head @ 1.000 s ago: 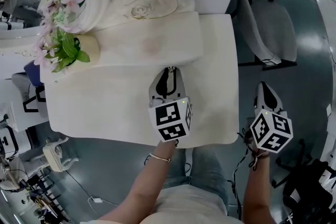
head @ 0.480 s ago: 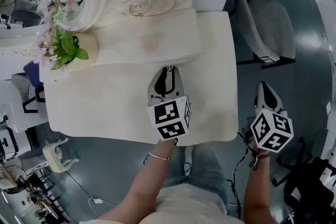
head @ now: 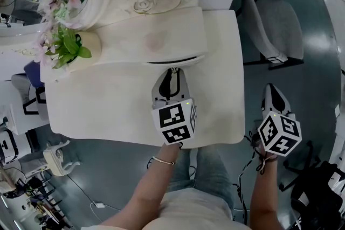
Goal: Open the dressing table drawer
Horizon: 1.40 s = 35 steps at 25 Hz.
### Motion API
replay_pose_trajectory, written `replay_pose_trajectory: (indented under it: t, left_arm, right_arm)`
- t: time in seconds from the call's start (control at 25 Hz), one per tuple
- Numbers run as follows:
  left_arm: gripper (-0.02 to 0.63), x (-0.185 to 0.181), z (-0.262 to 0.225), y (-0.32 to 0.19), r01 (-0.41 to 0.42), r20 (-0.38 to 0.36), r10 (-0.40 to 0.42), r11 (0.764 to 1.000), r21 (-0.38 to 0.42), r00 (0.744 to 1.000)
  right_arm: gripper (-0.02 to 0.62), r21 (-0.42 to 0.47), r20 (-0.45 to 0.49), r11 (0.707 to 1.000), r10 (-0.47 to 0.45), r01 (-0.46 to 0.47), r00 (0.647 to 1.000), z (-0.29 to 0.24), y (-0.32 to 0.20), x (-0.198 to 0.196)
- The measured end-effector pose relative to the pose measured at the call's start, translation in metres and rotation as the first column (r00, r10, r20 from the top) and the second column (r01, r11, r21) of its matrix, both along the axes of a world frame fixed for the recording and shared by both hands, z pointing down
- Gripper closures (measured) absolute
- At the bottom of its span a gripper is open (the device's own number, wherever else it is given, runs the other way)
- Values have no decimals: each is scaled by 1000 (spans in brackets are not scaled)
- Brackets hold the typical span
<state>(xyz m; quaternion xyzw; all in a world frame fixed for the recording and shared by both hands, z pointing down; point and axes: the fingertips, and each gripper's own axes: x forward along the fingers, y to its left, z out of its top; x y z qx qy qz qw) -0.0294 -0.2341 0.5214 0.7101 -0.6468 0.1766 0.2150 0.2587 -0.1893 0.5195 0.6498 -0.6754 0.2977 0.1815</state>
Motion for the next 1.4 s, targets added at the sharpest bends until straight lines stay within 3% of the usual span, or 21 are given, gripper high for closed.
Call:
replay_pose_trajectory:
  t: [1.4]
  left_arm:
    - [500, 2, 4, 29, -17, -12, 17, 1000, -21, 1000]
  right_arm:
    - [588, -1, -4, 1000, 2, -2, 1000, -1, 18, -10]
